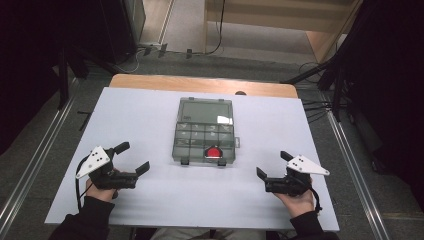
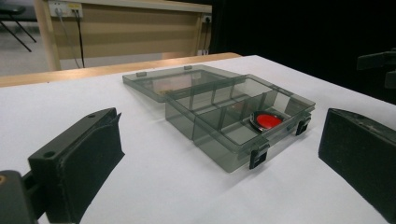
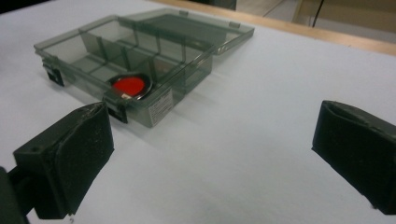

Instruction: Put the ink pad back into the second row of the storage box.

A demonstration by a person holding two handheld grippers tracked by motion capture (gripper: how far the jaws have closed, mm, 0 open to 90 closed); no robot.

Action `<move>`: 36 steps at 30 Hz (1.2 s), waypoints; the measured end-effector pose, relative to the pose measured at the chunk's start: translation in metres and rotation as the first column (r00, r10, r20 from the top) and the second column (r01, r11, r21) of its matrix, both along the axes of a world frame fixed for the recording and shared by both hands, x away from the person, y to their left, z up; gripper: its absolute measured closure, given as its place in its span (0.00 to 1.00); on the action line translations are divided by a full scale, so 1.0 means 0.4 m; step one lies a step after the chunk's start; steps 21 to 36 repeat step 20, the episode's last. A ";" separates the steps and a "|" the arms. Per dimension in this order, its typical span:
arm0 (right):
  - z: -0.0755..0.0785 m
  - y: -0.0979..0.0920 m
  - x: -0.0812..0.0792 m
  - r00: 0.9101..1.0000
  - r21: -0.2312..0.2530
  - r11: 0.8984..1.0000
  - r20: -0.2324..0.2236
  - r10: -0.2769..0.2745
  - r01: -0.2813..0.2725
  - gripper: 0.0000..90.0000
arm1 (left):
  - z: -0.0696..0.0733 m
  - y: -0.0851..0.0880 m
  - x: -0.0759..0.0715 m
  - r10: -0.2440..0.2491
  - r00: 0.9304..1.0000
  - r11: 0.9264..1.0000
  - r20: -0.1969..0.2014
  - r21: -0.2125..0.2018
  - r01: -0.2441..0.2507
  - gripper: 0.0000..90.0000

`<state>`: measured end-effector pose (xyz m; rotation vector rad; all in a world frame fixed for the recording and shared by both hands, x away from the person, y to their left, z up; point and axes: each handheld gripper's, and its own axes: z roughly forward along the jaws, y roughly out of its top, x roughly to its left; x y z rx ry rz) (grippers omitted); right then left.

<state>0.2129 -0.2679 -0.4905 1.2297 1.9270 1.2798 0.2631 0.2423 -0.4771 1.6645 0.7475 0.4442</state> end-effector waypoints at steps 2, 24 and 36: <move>-0.007 -0.010 -0.006 1.000 0.025 1.000 0.021 -0.012 0.012 0.00 | 0.000 0.000 0.000 0.002 1.000 1.000 0.000 -0.001 -0.002 0.00; -0.065 -0.032 -0.050 0.996 0.051 0.998 0.085 -0.039 0.035 0.00 | 0.001 0.002 0.000 0.003 1.000 1.000 -0.002 -0.014 -0.003 0.00; -0.065 -0.032 -0.050 0.996 0.051 0.998 0.085 -0.039 0.035 0.00 | 0.001 0.002 0.000 0.003 1.000 1.000 -0.002 -0.014 -0.003 0.00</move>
